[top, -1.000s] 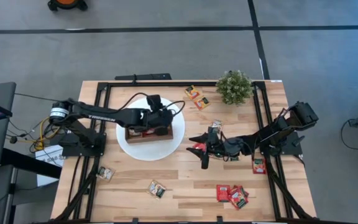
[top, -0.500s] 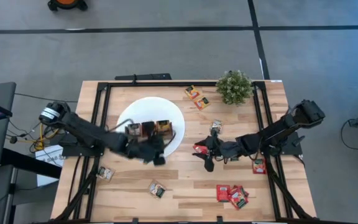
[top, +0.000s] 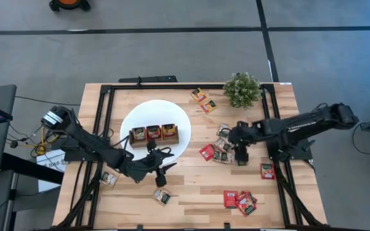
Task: Pick & Place Tea
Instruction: Put the brown tea bag into the left section of the wooden organizer
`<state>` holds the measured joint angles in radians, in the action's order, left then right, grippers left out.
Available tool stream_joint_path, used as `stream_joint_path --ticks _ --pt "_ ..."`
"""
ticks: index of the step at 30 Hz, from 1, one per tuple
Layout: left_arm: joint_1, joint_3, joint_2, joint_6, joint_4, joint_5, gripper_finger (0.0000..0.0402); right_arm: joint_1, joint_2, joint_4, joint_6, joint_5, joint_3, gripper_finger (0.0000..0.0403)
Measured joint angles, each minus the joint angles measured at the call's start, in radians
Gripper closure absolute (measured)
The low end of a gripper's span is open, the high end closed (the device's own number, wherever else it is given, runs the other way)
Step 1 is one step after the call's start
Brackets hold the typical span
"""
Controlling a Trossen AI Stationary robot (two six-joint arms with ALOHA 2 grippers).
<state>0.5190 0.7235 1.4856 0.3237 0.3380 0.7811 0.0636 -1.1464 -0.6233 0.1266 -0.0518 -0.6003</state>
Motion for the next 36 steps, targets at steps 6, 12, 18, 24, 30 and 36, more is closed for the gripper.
stream_joint_path --ticks 6,12,18,24,30,36 --pt "-0.001 -0.001 0.014 0.003 -0.009 0.003 0.0236 -0.056 -0.145 0.036 -0.238 0.073 0.000 0.0264" --pt "0.000 -0.001 0.022 0.002 -0.014 -0.010 0.0236 0.015 -0.294 0.127 -0.345 -0.048 -0.004 0.0285" --pt "0.000 -0.001 0.022 0.002 -0.014 -0.010 0.0236 0.119 -0.337 0.123 -0.341 -0.219 -0.031 0.0271" --pt "0.000 -0.001 0.022 0.002 -0.014 -0.010 0.0236 0.185 -0.365 0.193 -0.392 -0.325 -0.048 0.0256" --pt "0.000 -0.001 0.022 0.003 -0.014 -0.020 0.0236 0.214 -0.473 0.282 -0.377 -0.543 -0.049 0.0267" --pt "0.000 -0.001 0.022 0.002 -0.014 -0.024 0.0236 0.244 -0.540 0.325 -0.366 -0.656 -0.050 0.0348"
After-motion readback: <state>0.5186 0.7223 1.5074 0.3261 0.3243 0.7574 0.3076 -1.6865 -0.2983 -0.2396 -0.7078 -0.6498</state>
